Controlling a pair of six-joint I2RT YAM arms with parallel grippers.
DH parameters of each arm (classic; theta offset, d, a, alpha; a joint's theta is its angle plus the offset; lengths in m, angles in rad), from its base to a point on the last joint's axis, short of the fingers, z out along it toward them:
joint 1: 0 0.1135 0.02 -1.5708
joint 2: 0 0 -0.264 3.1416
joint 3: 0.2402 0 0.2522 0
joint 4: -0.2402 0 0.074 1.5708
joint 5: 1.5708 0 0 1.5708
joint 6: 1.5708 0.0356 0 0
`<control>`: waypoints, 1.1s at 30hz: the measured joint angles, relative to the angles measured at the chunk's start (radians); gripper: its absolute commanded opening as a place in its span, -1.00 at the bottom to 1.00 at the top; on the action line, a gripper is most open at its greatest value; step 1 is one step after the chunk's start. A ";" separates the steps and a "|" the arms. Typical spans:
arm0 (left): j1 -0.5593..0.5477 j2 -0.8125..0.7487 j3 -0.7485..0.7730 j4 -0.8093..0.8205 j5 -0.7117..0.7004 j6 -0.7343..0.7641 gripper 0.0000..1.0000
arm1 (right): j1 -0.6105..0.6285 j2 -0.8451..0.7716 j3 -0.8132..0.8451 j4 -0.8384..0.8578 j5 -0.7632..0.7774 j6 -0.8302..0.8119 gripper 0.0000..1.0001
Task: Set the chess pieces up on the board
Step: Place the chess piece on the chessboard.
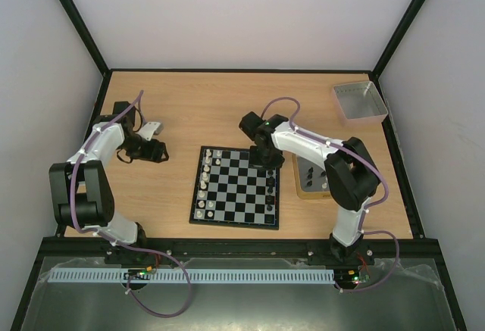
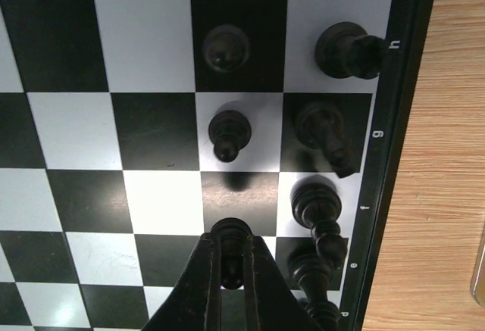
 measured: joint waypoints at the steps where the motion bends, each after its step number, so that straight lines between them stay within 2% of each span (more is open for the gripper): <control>1: 0.000 0.000 0.000 0.000 0.000 -0.001 0.43 | -0.004 0.000 -0.004 0.002 0.000 -0.001 -0.95; 24: -0.004 0.000 -0.002 0.004 0.004 -0.007 0.43 | -0.023 0.041 -0.037 0.063 -0.033 -0.026 -0.95; 28: -0.004 0.001 -0.005 0.008 0.004 -0.007 0.43 | -0.024 0.041 -0.037 0.064 -0.034 -0.031 -0.71; 33: -0.004 0.003 -0.005 0.011 0.004 -0.007 0.43 | -0.029 0.045 -0.038 0.068 -0.035 -0.038 -0.63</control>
